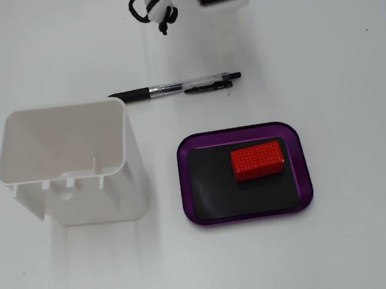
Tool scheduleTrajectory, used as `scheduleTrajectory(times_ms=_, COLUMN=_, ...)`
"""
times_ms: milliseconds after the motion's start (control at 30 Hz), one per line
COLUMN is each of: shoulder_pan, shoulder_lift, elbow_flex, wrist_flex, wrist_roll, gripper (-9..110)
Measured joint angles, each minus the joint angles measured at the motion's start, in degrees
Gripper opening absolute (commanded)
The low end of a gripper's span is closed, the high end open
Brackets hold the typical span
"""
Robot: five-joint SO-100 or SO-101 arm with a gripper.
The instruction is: Pick up the pen and put it in the pen holder.
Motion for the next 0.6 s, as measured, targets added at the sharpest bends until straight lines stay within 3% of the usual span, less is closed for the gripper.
scheduleTrajectory(times_ms=600, shoulder_pan=7.2, shoulder_lift=-6.7, elbow_flex=8.6, wrist_flex=-15.2, wrist_roll=0.4, gripper=19)
